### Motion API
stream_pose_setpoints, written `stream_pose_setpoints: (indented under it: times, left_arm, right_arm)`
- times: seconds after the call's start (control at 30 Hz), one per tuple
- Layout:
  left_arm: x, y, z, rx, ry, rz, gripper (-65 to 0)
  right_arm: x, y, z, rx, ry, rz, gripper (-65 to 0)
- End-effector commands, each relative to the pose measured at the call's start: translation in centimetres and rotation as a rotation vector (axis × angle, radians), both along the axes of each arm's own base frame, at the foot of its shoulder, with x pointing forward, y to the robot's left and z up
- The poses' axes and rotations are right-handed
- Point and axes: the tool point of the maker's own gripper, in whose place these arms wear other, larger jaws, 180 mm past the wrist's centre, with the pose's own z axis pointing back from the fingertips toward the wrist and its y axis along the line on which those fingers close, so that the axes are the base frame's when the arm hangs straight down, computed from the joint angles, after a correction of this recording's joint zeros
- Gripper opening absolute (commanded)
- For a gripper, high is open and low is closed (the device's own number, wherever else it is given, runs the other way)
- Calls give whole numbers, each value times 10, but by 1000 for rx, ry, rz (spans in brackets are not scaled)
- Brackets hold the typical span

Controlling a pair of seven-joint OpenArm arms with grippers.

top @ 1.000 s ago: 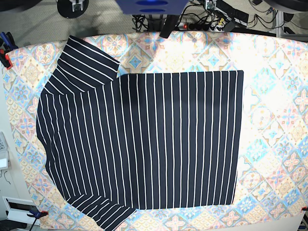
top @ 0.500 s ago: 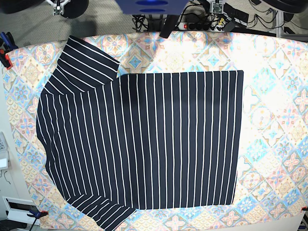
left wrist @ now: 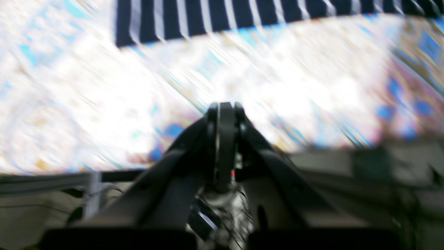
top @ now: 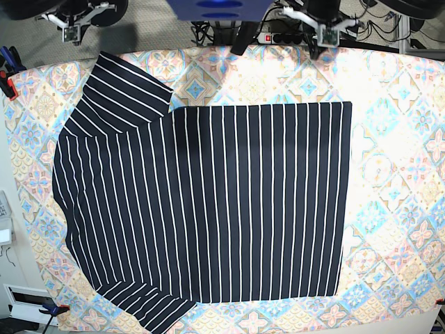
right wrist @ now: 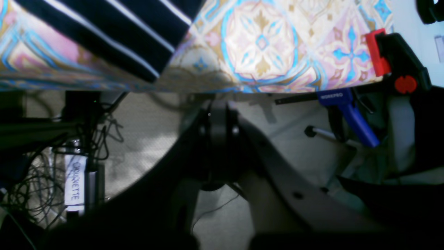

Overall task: Fold the T-shirt properly
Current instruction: 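Lower the left gripper to the shirt's hem corner and pinch it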

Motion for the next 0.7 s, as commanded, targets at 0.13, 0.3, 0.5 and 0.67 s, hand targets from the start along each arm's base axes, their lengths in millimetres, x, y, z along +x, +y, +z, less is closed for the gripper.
stream_pose_setpoints:
  times: [0.13,0.3,0.5,0.67]
  left_arm:
    - [20,3,-2,-84,11,80,-631]
    - [40,30,-6,-162,33,215,-503]
    - [59,60,4,-275,-37,362,-417]
    - [80,72,12,-401,-77,444,-413]
  right_arm:
    - [20,1,15,-15,9,-5,-650]
    - [32,1,18,-16,-10,-9,-650]
    - [36,1,20,-17,-23,-9,-650]
    - [41,1,20,-16,-32,-9,-650]
